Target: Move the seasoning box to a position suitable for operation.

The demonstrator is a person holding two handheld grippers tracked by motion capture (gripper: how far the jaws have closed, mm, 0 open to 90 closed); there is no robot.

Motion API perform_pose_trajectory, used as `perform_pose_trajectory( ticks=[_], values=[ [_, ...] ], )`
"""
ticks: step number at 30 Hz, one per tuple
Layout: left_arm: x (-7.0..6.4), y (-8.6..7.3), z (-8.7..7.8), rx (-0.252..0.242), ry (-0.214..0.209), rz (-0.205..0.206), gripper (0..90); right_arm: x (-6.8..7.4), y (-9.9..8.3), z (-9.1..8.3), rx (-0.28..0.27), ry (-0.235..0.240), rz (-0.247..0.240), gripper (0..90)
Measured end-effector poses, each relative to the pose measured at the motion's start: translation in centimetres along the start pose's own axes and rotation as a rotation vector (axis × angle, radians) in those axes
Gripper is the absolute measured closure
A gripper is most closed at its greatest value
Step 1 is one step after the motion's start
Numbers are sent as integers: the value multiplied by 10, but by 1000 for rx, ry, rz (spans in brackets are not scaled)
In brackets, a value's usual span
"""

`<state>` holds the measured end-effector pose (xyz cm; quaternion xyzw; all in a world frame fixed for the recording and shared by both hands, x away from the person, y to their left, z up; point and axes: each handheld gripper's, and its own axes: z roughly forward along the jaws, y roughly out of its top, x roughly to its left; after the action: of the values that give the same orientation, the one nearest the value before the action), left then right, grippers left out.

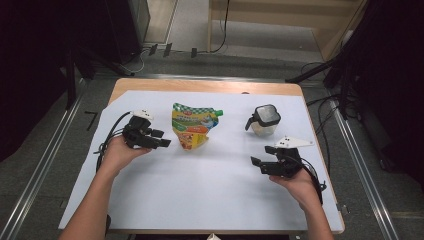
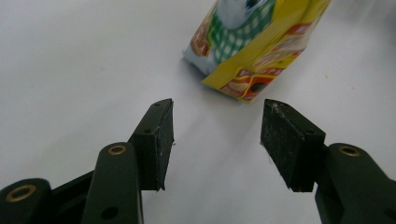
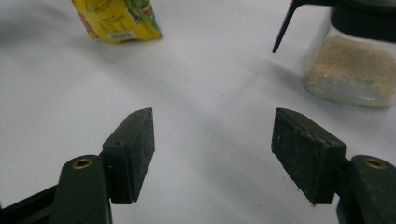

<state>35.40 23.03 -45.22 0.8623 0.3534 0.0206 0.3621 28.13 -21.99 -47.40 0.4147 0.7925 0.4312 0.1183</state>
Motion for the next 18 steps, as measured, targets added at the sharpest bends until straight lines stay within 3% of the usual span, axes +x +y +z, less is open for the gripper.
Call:
perform_pose_trajectory(
  ticks=[9, 12, 15, 17, 18],
  values=[
    [-10, 4, -1, -10, -20, 42, 440, -8, 3, -1, -15, 31, 58, 437],
    [-14, 5, -1, -14, -37, 46, 443, -6, 3, -1, -17, 6, 31, 466],
    [-13, 6, -1, -20, -43, 35, 436, -3, 3, -1, -12, -17, 11, 476],
    [-12, 6, -1, -37, -63, 25, 435, -4, 3, -1, -25, -12, 17, 503],
    [-13, 6, -2, -44, -79, 14, 432, -6, 3, -2, -40, -4, 48, 510]
  ],
)
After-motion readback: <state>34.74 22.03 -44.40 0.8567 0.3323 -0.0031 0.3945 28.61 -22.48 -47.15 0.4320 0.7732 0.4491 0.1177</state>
